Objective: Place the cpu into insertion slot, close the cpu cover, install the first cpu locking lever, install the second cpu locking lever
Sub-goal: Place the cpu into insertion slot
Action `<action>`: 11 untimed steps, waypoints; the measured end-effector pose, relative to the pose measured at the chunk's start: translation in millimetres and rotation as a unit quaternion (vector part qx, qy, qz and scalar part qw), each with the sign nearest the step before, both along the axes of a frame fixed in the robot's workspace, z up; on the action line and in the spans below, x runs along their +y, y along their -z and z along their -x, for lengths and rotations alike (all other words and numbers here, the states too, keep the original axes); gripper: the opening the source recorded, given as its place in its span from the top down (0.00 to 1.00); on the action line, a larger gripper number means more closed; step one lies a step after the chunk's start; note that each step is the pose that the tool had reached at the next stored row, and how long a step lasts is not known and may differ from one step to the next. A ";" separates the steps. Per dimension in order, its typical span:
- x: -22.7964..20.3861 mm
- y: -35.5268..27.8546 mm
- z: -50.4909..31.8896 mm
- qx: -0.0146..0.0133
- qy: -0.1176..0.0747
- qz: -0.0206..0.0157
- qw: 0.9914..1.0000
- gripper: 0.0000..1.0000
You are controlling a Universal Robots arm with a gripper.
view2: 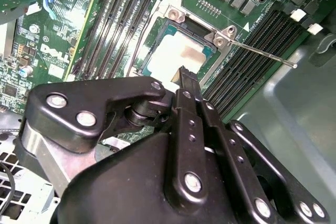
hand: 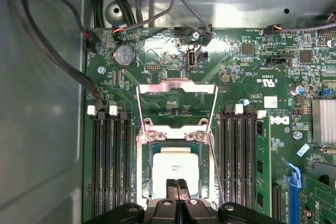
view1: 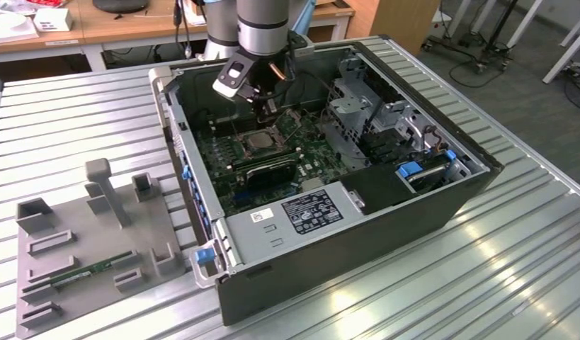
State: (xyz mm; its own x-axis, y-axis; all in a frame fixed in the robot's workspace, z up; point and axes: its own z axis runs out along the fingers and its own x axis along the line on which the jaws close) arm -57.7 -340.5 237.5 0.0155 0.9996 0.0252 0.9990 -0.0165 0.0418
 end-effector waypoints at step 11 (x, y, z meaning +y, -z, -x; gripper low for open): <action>0.0 -2.6 -2.1 0.000 0.000 0.000 1.000 0.89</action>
State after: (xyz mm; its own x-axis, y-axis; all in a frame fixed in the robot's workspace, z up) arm -55.6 -340.5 240.2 0.0154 0.9996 0.0252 0.9990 -0.0165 0.0419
